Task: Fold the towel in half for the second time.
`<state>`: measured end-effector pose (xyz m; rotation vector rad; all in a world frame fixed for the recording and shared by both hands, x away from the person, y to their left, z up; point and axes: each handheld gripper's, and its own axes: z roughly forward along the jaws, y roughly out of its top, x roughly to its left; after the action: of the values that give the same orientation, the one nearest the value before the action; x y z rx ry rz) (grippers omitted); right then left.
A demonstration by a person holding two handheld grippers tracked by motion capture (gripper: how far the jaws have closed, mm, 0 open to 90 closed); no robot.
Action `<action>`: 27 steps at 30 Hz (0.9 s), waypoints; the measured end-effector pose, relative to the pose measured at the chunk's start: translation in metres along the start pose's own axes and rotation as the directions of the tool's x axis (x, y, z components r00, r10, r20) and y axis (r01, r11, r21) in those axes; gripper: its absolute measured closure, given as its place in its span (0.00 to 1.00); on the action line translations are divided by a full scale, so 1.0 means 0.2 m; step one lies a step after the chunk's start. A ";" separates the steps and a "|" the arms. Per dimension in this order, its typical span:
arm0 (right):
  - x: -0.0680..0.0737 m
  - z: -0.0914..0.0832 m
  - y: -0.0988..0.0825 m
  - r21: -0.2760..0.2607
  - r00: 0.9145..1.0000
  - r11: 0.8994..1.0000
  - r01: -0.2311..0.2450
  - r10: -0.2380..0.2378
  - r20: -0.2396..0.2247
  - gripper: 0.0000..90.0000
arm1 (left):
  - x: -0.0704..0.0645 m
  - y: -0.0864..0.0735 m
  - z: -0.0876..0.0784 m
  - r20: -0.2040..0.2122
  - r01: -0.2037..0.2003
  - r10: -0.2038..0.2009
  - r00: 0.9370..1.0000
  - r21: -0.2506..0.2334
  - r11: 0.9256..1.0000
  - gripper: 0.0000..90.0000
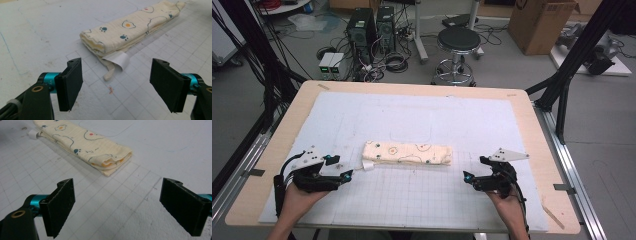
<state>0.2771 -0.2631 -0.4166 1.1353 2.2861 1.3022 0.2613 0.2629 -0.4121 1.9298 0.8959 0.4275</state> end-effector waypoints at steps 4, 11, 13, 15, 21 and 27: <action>0.01 -0.02 -0.02 -0.001 1.000 1.000 0.002 -0.002 0.005 0.14 | -0.01 -0.03 -0.02 -0.006 -0.007 0.007 1.000 0.009 1.000 0.29; 0.02 -0.07 -0.04 -0.025 1.000 1.000 -0.002 0.002 0.008 0.14 | -0.05 -0.06 -0.06 -0.017 -0.005 0.006 1.000 0.011 1.000 0.29; 0.03 -0.10 -0.05 -0.038 1.000 0.999 -0.007 0.007 0.011 0.14 | -0.06 -0.07 -0.06 -0.023 -0.018 0.019 1.000 0.021 1.000 0.28; 0.03 -0.12 -0.06 -0.045 1.000 0.999 -0.008 0.009 0.014 0.14 | -0.06 -0.08 -0.07 -0.025 -0.022 0.022 0.999 0.021 1.000 0.28; 0.03 -0.14 -0.09 -0.037 1.000 0.999 -0.012 0.013 0.021 0.14 | -0.08 -0.08 -0.07 -0.024 -0.025 0.025 0.999 0.021 0.999 0.28; 0.03 -0.11 -0.10 -0.019 1.000 1.000 -0.009 0.009 0.023 0.14 | -0.07 -0.10 -0.05 -0.011 0.004 -0.004 1.000 0.015 1.000 0.28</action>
<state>0.2506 -0.2769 -0.4201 1.1498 2.2495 1.3046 0.2379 0.2652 -0.4236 1.9408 0.9121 0.4307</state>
